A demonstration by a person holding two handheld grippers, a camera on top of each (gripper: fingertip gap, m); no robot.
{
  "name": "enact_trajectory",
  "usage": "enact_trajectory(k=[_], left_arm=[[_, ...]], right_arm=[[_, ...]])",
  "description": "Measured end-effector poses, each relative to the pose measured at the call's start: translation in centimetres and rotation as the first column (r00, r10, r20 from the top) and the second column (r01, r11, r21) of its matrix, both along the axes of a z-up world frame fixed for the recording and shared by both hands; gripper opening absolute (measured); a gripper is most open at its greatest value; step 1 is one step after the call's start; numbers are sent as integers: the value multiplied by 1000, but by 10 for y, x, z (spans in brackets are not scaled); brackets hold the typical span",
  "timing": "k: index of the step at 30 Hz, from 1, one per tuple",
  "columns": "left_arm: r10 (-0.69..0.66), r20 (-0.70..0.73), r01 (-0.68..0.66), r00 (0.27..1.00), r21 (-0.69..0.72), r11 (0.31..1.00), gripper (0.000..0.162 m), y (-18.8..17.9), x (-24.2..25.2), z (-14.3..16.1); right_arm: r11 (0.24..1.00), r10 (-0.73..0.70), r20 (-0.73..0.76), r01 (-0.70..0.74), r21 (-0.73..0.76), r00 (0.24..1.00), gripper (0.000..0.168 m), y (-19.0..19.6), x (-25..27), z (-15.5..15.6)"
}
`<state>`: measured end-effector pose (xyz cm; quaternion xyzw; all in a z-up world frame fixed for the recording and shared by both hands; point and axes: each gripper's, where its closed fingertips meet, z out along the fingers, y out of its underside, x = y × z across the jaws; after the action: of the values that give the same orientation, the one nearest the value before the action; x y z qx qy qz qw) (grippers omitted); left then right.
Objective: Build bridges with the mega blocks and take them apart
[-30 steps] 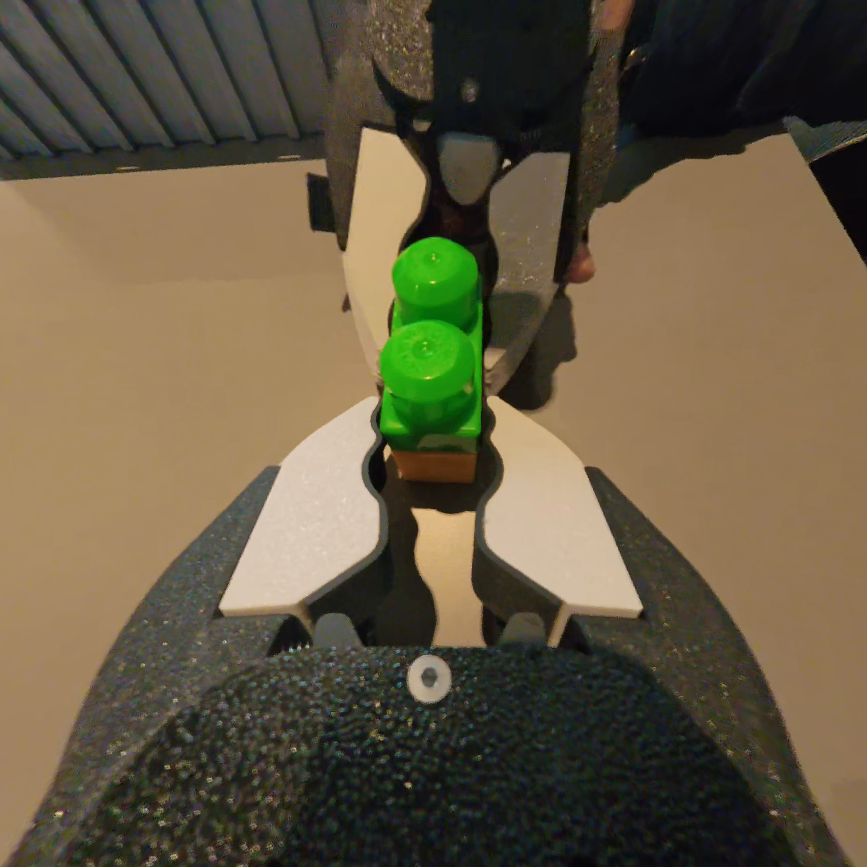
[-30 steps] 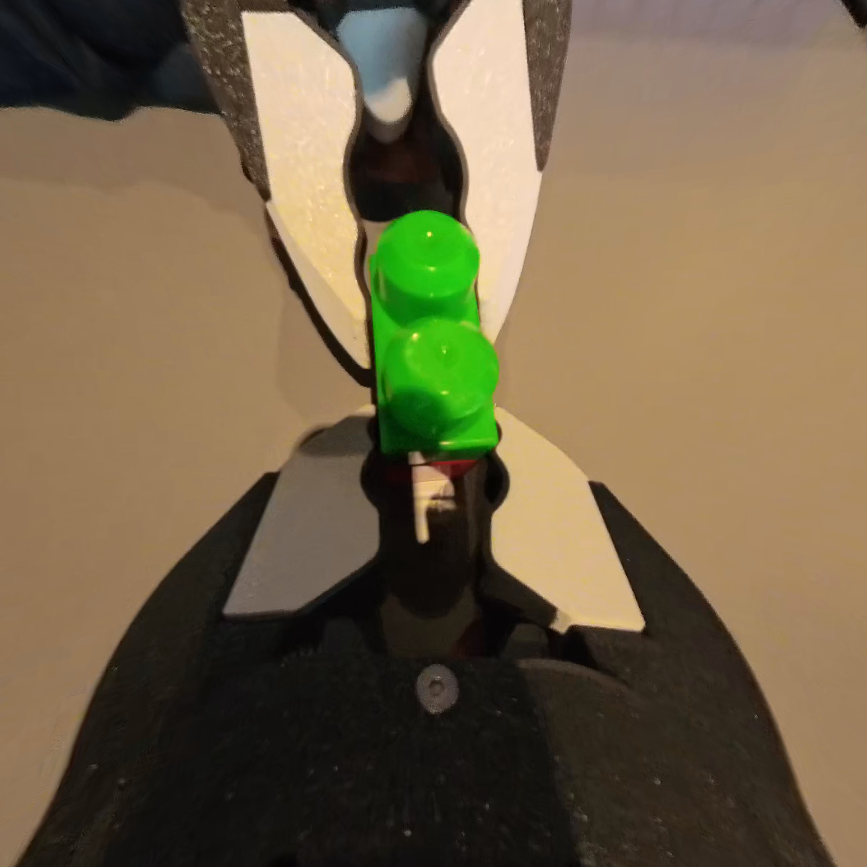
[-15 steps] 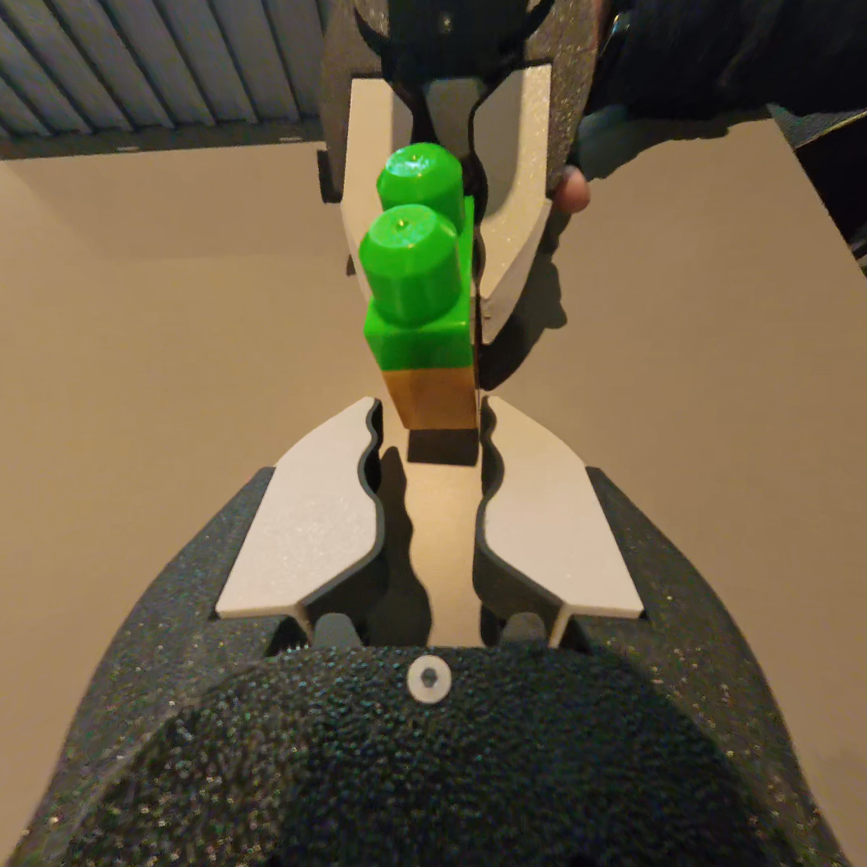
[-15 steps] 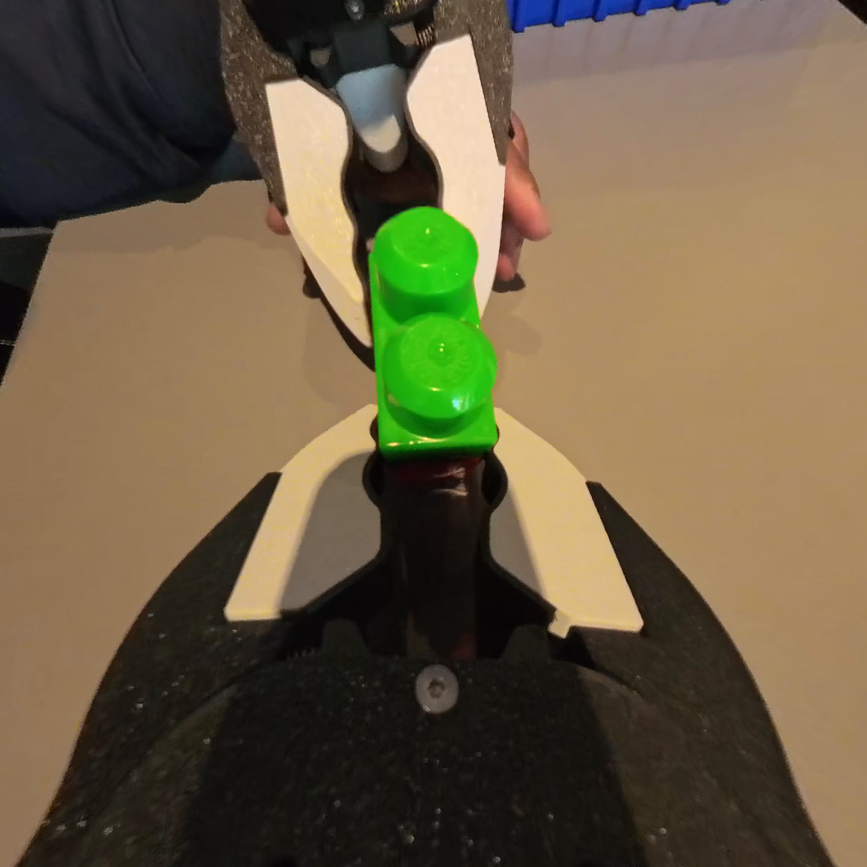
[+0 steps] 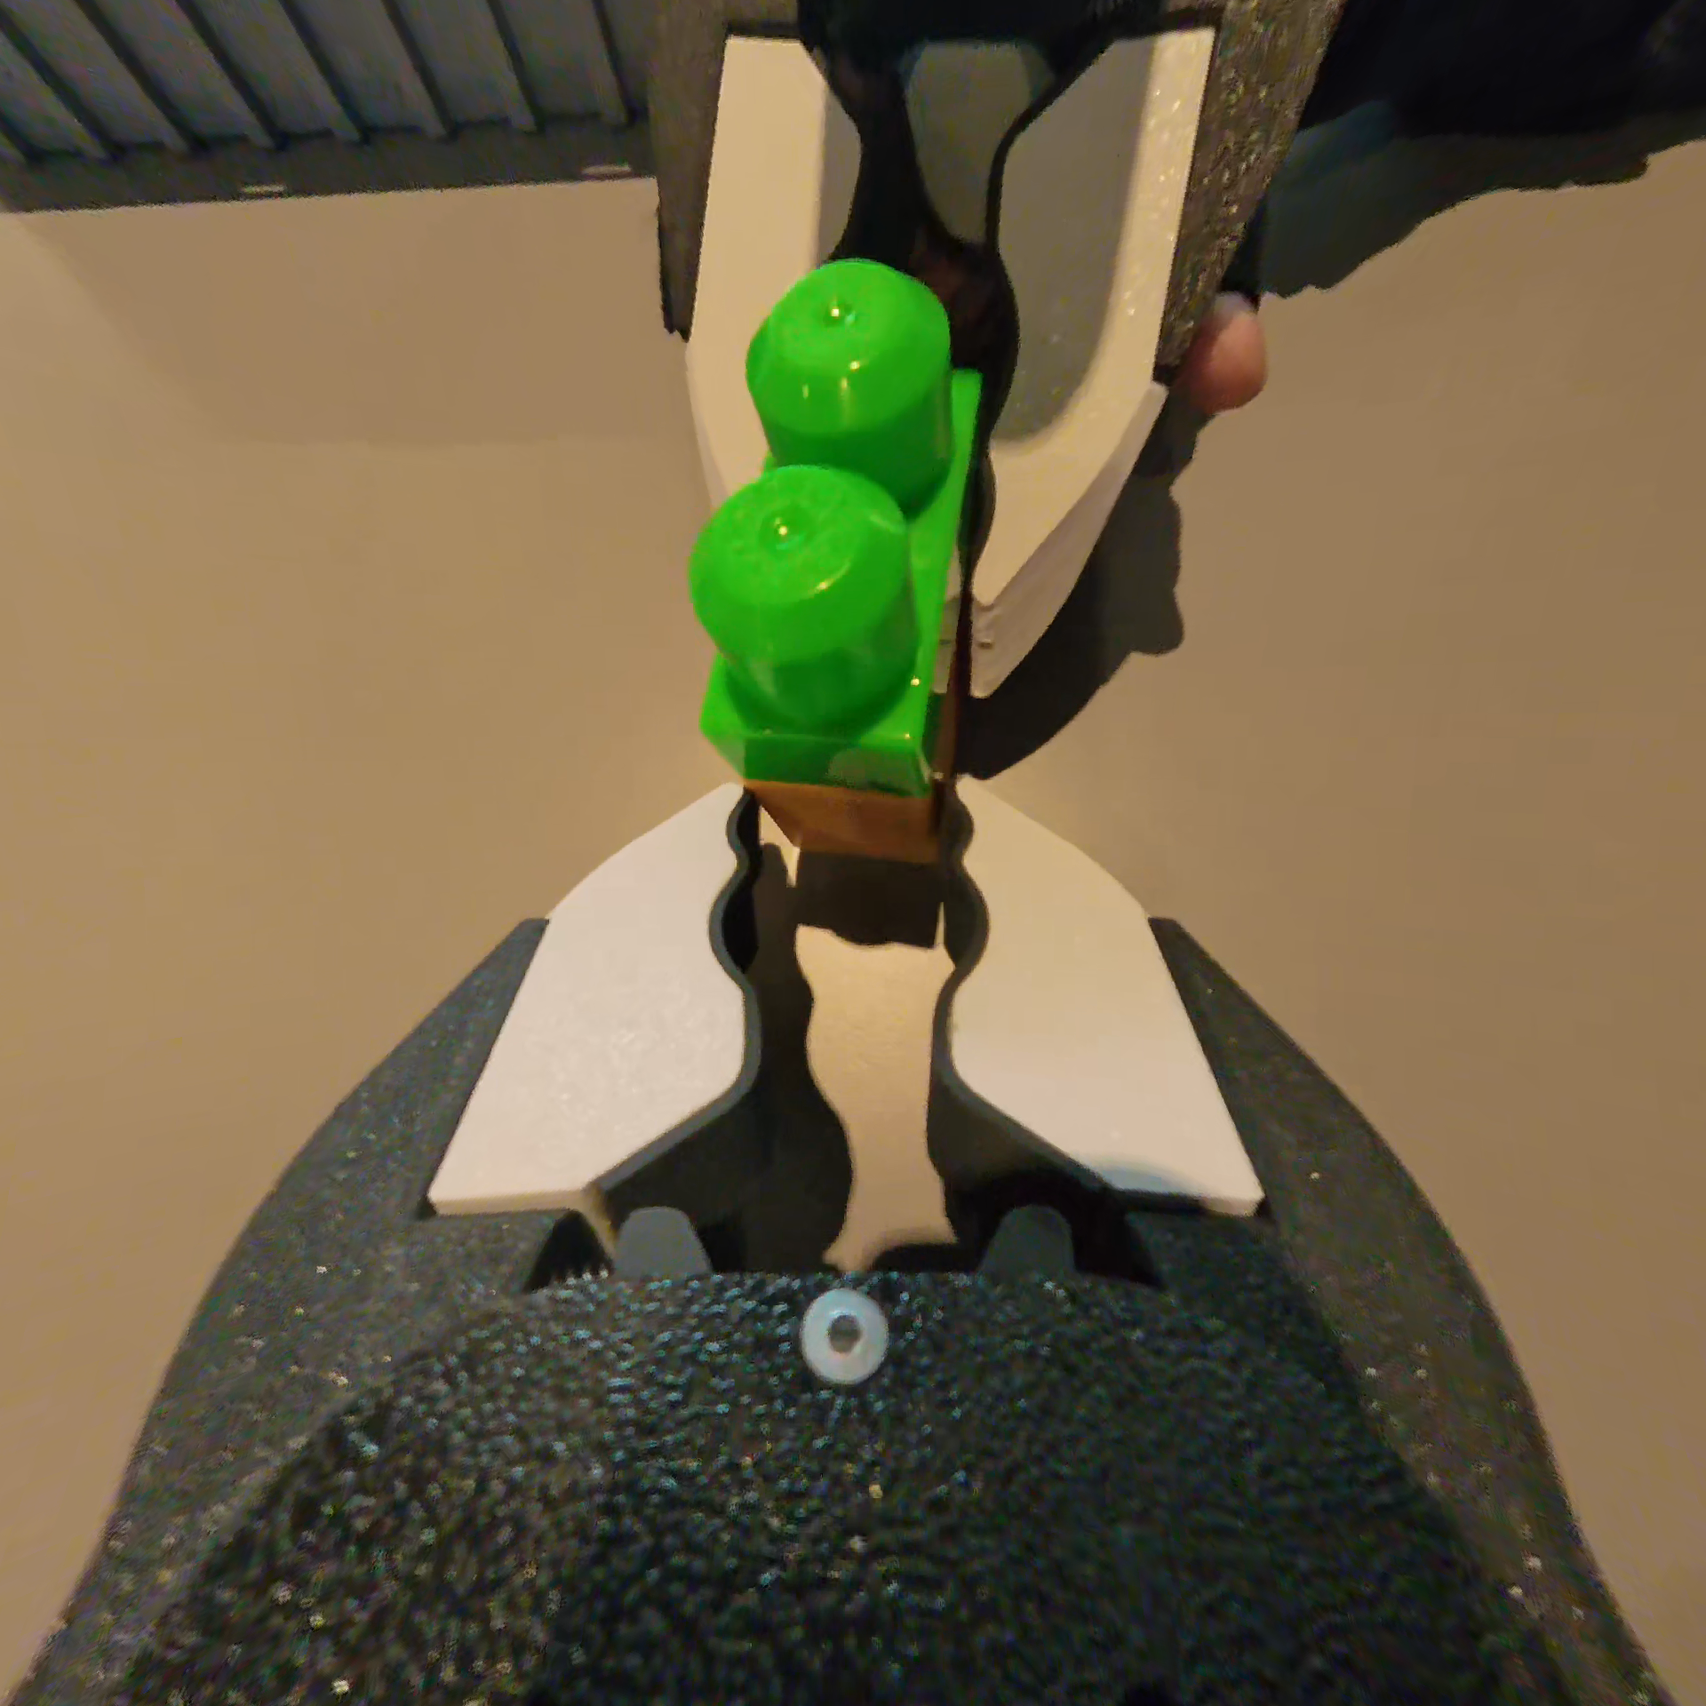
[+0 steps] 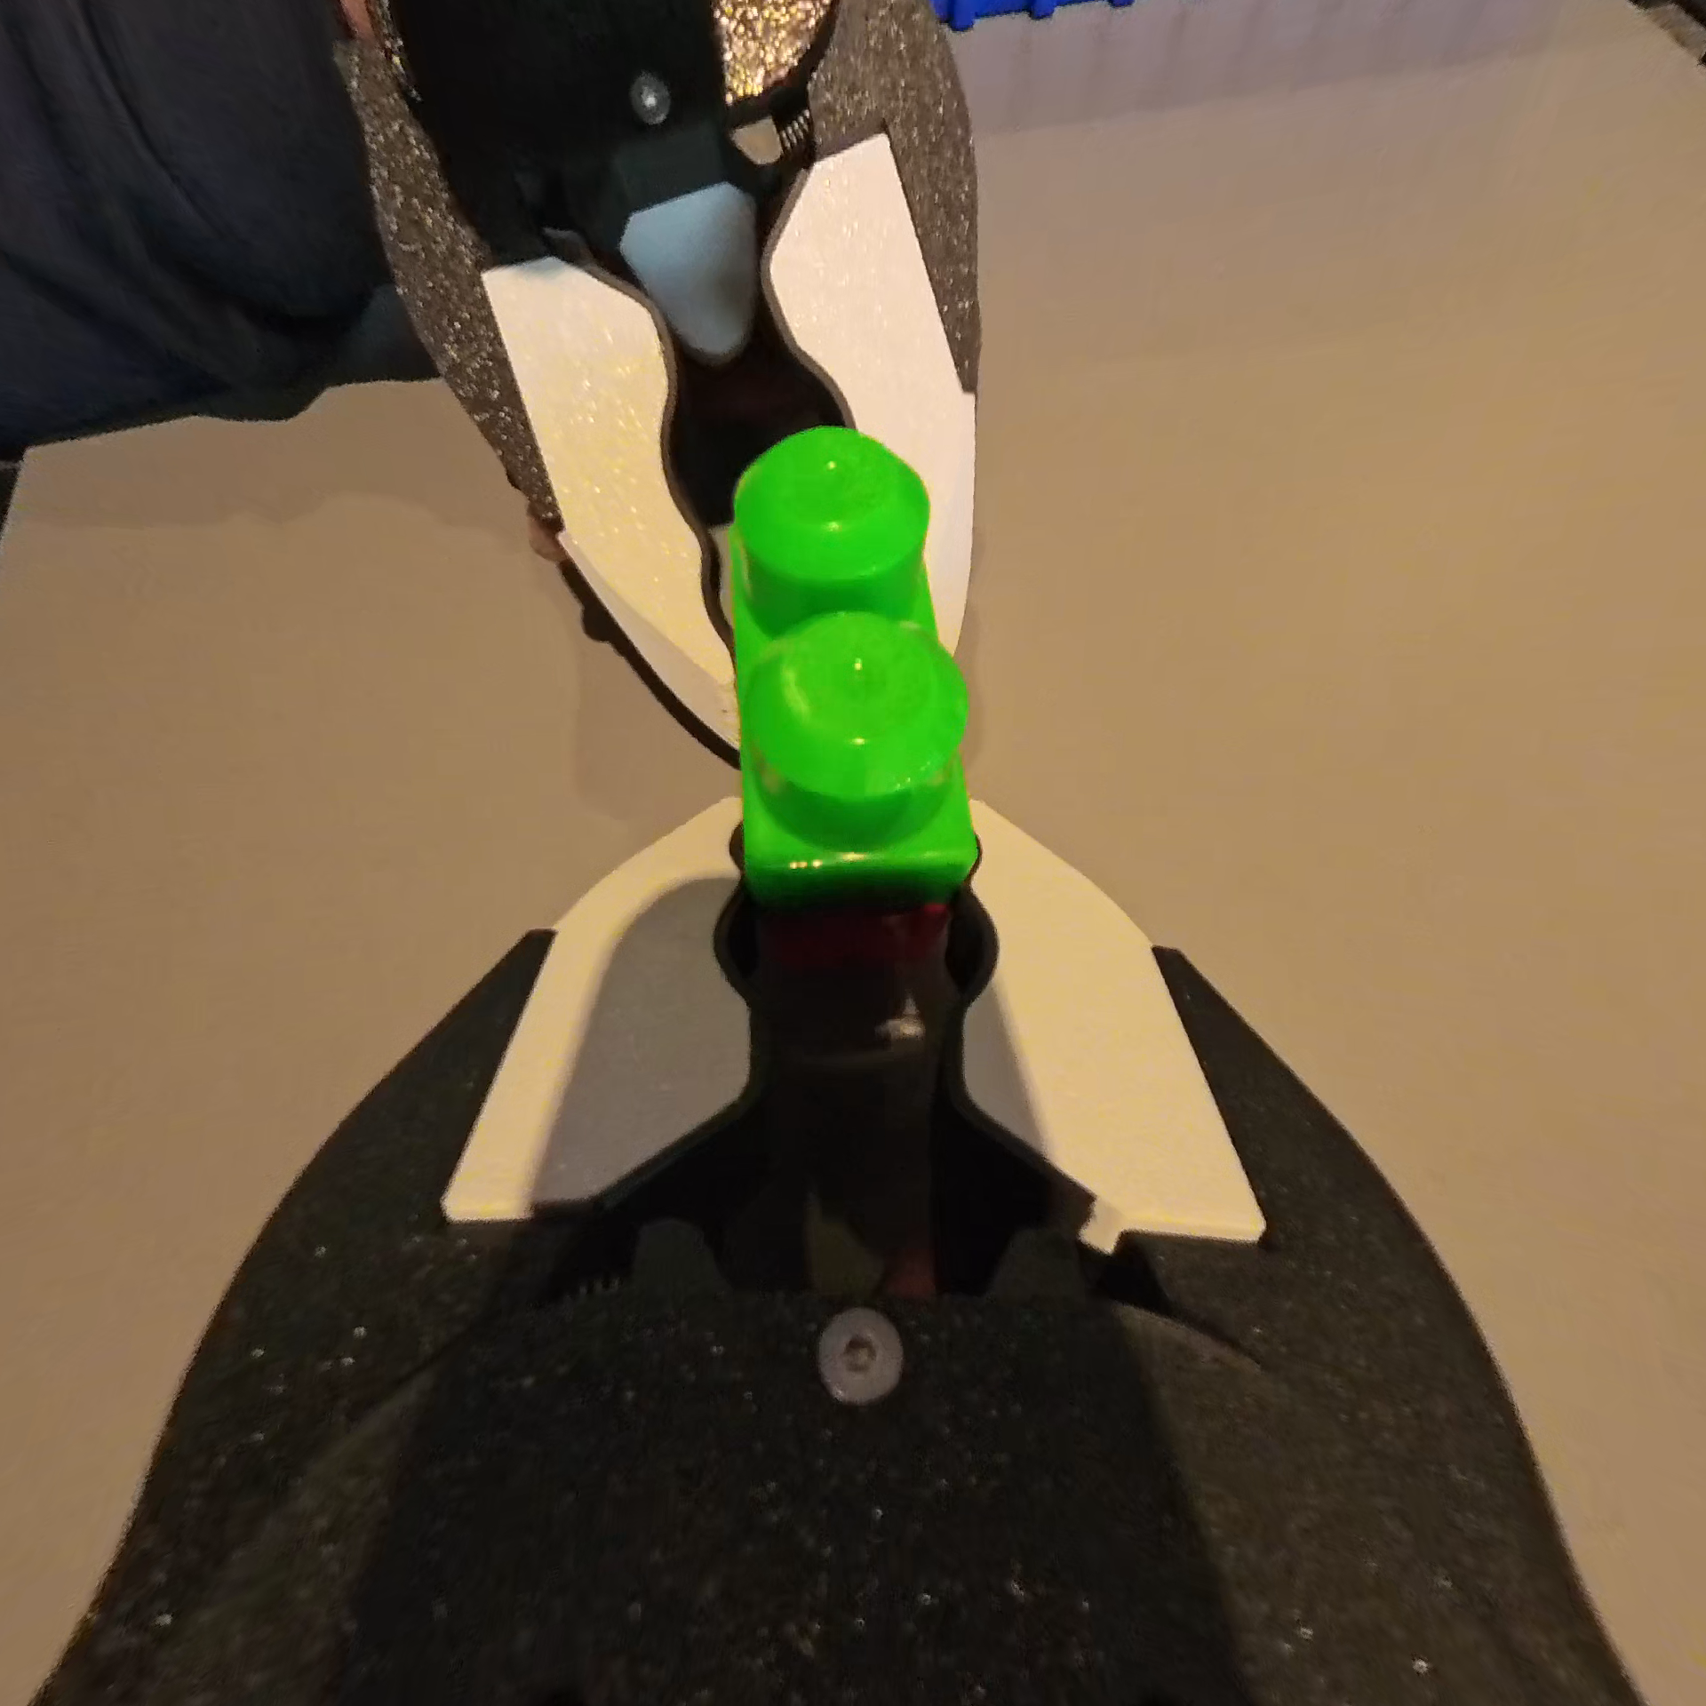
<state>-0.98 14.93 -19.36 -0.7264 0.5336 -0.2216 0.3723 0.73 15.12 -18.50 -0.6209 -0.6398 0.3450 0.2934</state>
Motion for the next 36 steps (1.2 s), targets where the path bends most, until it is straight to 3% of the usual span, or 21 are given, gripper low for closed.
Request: enact_trajectory(k=[5,9,12,14,16,18,21,25,29,33,36], left_arm=[[-9,138,0,990,68,998,46,1,-1,29],[19,303,-52,953,100,994,44,7,-12,61],[72,329,-106,942,88,990,41,16,-20,64],[88,294,-120,952,93,988,40,19,-21,57],[86,257,-116,963,105,988,40,19,-18,52],[77,230,-107,970,121,987,40,19,-13,49],[73,207,-104,976,144,984,39,18,-9,46],[102,192,-132,976,154,979,38,25,-12,34],[111,199,-145,974,163,976,37,27,-15,36],[101,173,-130,980,167,977,37,26,-17,34],[95,176,-128,980,186,974,37,24,-16,39]], right_arm=[[999,-44,-80,46,26,996,39,4,2,32],[978,-141,-223,171,120,965,38,16,32,104],[901,-295,-260,358,245,919,39,57,95,162],[778,-470,-167,496,386,867,39,112,157,172],[628,-676,-16,588,510,737,39,180,226,159],[567,-784,137,608,556,606,39,237,279,128],[548,-831,311,583,600,461,39,294,321,76],[554,-832,457,423,717,315,40,329,346,30],[597,-802,514,362,716,306,41,327,341,17],[649,-761,543,454,611,357,71,306,332,16],[622,-782,495,506,597,378,81,294,334,35]])
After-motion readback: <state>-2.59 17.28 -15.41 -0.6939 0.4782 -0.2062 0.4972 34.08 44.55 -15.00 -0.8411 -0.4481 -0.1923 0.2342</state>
